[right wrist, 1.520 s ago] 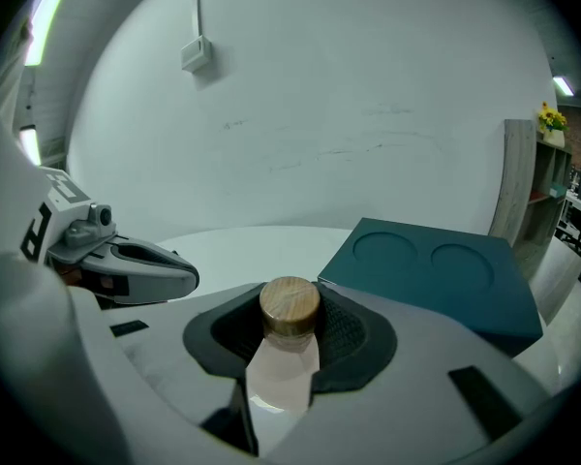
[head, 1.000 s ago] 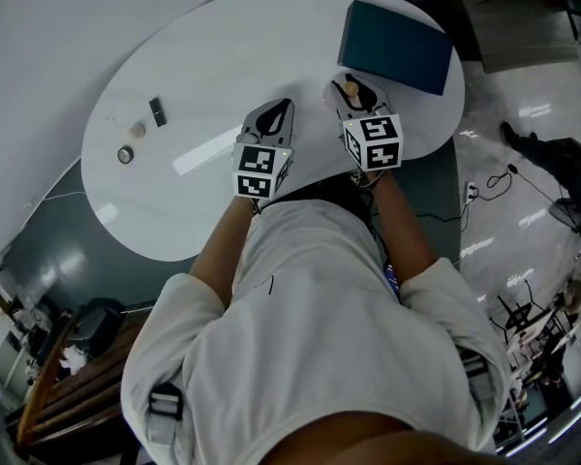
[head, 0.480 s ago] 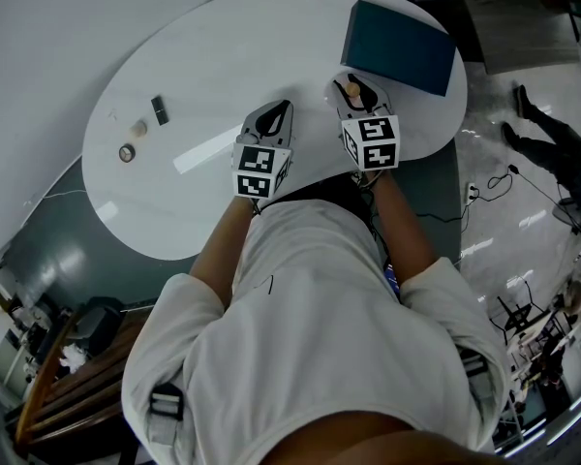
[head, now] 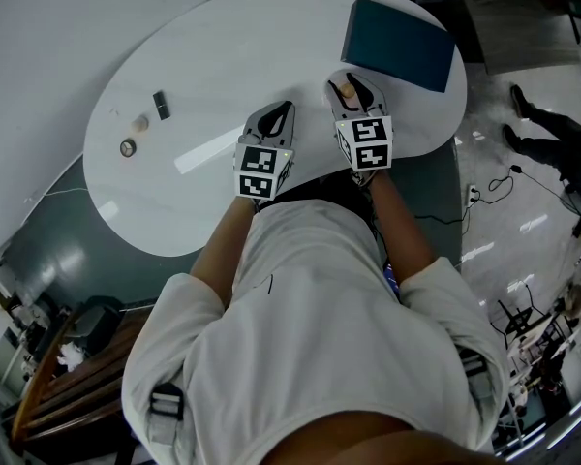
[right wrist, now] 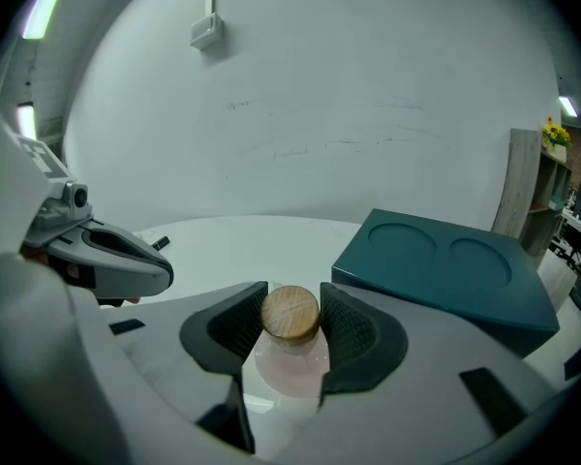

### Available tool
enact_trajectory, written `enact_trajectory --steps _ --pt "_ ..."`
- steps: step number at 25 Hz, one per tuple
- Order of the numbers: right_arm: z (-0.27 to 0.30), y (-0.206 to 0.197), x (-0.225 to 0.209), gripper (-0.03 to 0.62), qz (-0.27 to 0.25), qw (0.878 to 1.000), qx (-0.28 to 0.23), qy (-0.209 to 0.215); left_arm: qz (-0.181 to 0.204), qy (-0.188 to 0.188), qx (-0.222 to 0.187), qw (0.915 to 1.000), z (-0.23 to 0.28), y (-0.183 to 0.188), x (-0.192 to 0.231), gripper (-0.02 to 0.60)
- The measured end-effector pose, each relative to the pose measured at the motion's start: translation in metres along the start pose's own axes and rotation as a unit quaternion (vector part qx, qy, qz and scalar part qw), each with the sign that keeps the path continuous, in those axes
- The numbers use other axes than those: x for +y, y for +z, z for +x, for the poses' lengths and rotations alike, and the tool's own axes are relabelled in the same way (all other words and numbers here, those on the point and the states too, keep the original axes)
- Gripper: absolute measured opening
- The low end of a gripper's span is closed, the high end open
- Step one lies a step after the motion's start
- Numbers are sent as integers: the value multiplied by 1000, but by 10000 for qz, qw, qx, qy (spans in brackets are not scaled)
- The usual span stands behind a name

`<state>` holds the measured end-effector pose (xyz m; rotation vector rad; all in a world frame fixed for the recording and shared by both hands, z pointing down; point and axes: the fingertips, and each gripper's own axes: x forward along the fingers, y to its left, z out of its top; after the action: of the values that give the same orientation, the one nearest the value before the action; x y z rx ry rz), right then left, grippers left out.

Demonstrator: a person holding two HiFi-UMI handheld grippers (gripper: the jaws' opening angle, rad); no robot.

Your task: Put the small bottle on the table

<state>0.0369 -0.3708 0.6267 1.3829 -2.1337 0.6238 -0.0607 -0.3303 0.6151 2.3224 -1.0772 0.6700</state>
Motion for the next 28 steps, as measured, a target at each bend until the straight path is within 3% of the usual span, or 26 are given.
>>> enact_trajectory --steps 5,19,25,28 --pt "-13 8 4 223 48 9996 -241 129 -100 104 -114 9998 -10 1 -5 12" --pt "-72 -13 1 215 -100 9991 -276 296 -326 391 -300 9983 -38 -7 -49 12" --pt "-102 -25 7 164 -251 9980 -266 508 -466 570 -383 9966 -51 -11 -69 12" --pt "-118 -29 7 48 -303 9976 -292 547 -561 652 -435 9953 -59 -11 -79 12"
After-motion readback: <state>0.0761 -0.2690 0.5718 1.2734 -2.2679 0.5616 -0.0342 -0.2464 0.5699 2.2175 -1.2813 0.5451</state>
